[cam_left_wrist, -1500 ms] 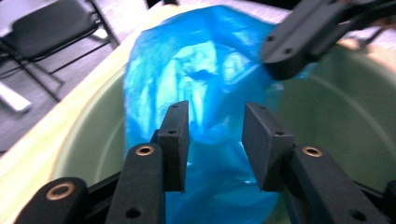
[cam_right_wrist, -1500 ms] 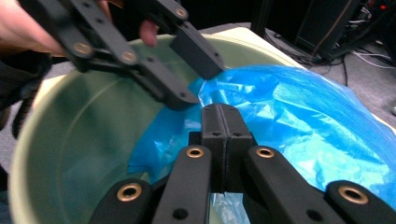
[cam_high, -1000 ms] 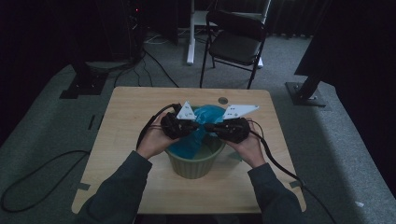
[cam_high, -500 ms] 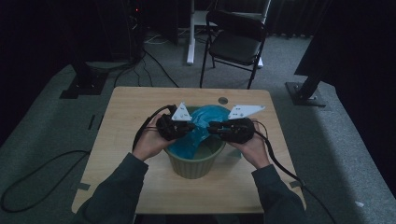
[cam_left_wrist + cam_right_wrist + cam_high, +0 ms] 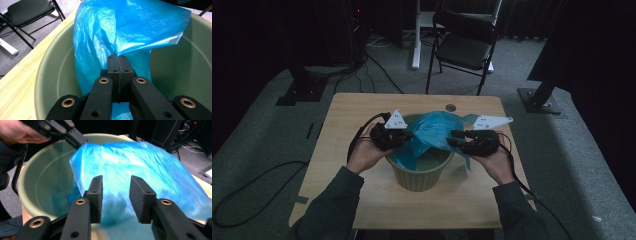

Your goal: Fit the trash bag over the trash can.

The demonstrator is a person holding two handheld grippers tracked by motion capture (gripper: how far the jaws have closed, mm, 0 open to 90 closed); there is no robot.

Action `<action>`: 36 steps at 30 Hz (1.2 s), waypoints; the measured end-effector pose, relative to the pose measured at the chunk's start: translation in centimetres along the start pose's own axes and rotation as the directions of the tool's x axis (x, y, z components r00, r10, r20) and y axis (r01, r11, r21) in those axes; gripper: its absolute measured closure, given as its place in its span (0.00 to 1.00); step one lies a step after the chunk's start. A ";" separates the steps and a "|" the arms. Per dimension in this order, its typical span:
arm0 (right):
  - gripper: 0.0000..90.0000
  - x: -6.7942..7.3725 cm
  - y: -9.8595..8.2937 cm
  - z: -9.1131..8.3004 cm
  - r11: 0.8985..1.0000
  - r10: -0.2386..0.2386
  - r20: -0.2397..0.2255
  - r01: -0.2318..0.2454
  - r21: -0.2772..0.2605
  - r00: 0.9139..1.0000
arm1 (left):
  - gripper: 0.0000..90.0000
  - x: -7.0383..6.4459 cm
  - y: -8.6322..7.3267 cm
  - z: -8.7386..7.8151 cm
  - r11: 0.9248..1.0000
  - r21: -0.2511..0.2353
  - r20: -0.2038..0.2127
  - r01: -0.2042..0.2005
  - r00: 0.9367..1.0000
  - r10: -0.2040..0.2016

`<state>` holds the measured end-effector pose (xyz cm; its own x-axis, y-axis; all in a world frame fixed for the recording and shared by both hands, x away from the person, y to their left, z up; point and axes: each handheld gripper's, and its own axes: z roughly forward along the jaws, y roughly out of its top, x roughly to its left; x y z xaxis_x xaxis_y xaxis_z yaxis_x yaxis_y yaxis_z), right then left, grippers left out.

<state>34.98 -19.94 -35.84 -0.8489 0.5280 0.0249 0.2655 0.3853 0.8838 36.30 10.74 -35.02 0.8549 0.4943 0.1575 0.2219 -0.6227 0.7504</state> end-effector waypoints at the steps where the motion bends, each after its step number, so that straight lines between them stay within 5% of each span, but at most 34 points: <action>1: 0.67 0.1 -0.2 -0.2 1.000 0.001 0.009 -0.001 0.004 1.000 | 1.00 0.1 -0.1 -0.1 1.000 -0.003 -0.002 0.004 1.000 -0.004; 9: 0.46 0.0 -2.8 -1.4 0.999 0.015 0.057 -0.017 0.033 0.998 | 1.00 0.5 -0.7 -0.6 1.000 -0.014 -0.011 0.028 1.000 -0.028; 21: 0.41 0.7 -5.4 -0.3 0.993 -0.001 0.066 -0.007 0.122 0.998 | 1.00 1.0 -1.4 -0.9 0.998 -0.019 -0.017 0.053 0.998 -0.053; 22: 0.62 0.6 -5.3 -0.2 0.993 -0.006 0.085 -0.004 0.119 0.996 | 1.00 1.0 -1.5 -1.0 0.998 -0.022 -0.014 0.060 0.998 -0.060; 23: 0.73 0.5 -5.2 -0.3 0.993 -0.008 0.081 -0.002 0.119 0.997 | 1.00 1.1 -1.6 -1.1 0.998 -0.021 -0.013 0.060 0.998 -0.061; 27: 0.86 0.4 -5.0 -0.6 0.994 -0.015 0.079 0.007 0.109 0.997 | 1.00 1.1 -1.7 -1.1 0.998 -0.023 -0.013 0.066 0.998 -0.067; 28: 0.97 0.5 -4.5 -1.1 0.995 -0.025 0.087 0.016 0.097 0.996 | 1.00 1.1 -1.8 -1.1 0.998 -0.021 -0.013 0.064 0.998 -0.065; 36: 1.00 0.6 -3.4 -1.5 0.996 -0.042 0.098 0.035 0.078 0.994 | 0.90 1.1 -1.9 -1.4 0.997 -0.034 -0.011 0.071 0.997 -0.072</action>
<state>32.89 -22.06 -38.12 -0.8103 0.5831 -0.0587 0.2708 0.4614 0.8449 36.18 13.25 -35.39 0.8315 0.5445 0.1106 0.2658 -0.5647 0.7814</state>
